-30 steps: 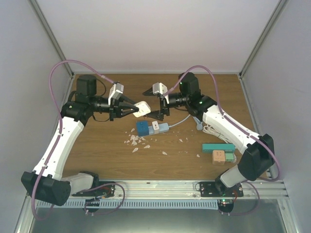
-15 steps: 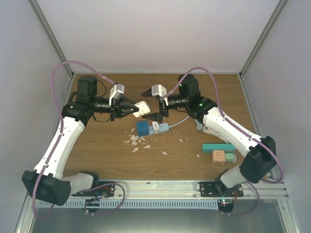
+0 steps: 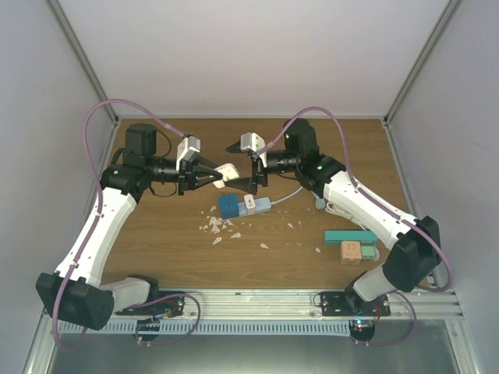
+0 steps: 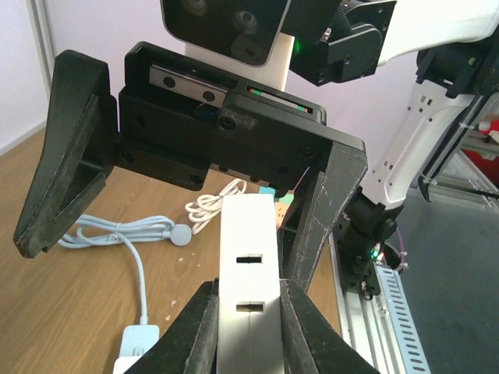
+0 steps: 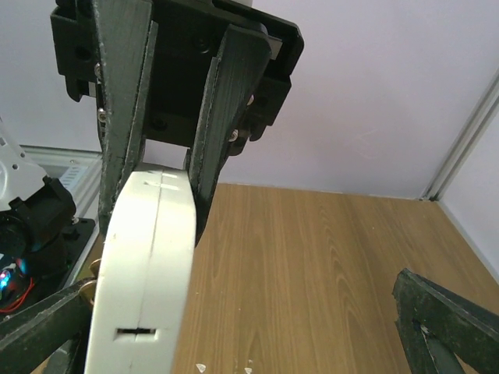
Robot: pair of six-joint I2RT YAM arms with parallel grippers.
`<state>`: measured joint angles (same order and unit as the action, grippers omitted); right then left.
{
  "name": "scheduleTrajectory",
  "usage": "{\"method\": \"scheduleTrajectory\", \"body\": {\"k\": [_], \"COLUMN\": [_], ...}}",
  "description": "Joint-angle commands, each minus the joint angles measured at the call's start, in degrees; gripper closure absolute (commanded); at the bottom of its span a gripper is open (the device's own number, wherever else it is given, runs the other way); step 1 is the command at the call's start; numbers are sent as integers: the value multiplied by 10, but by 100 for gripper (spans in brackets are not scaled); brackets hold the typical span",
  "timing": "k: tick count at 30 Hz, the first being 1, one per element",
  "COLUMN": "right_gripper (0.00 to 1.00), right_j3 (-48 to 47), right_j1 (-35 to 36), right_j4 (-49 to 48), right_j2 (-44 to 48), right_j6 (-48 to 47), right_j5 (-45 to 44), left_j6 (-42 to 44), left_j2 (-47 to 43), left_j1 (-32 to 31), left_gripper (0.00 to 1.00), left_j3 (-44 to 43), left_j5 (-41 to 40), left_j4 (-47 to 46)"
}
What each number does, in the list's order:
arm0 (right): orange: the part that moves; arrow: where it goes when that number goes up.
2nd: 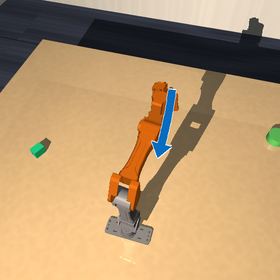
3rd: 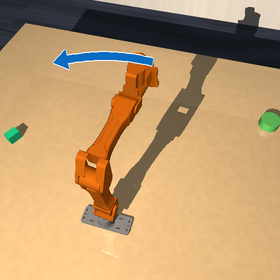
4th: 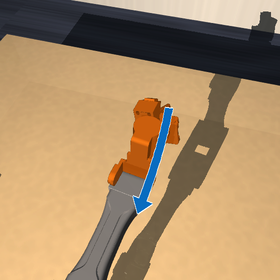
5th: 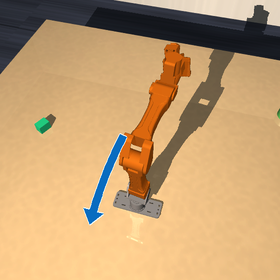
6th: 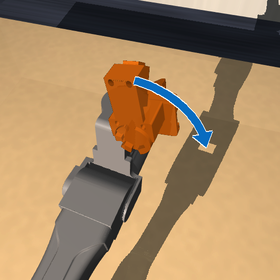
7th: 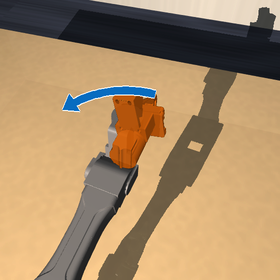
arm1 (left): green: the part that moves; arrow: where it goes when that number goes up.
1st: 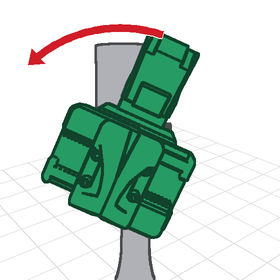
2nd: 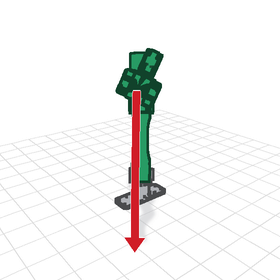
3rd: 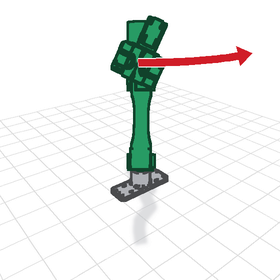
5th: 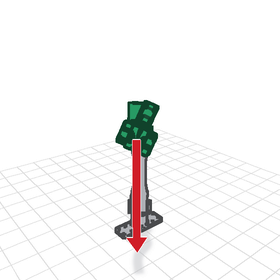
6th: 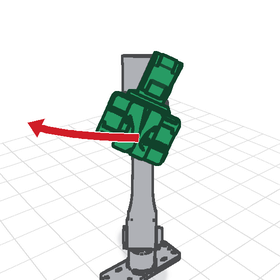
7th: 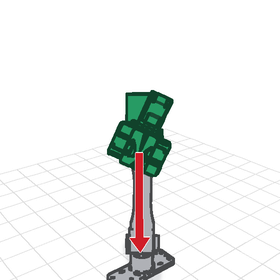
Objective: Pull the plug off the socket
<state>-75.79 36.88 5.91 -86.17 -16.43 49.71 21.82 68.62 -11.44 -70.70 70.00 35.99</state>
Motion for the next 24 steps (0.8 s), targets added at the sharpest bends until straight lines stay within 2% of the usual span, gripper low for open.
{"method": "scheduleTrajectory", "body": {"k": [1, 11, 17, 24], "right_gripper": [0, 1, 0, 0], "right_j3": [-23, -66, -85, -96], "right_j1": [2, -15, -35, -38], "right_j4": [-27, -22, -21, -23], "right_j2": [-14, -45, -59, -57], "right_j6": [8, -1, 9, 0], "right_j5": [-42, -46, -38, -27], "left_j6": [25, 100, 155, 155], "left_j2": [-12, -19, -20, -15], "left_j1": [-8, -22, -40, -46], "left_gripper": [100, 100, 100, 100], "left_j3": [8, 6, 4, 12], "left_j5": [29, 26, -2, -38], "left_j4": [24, 86, 123, 117]}}
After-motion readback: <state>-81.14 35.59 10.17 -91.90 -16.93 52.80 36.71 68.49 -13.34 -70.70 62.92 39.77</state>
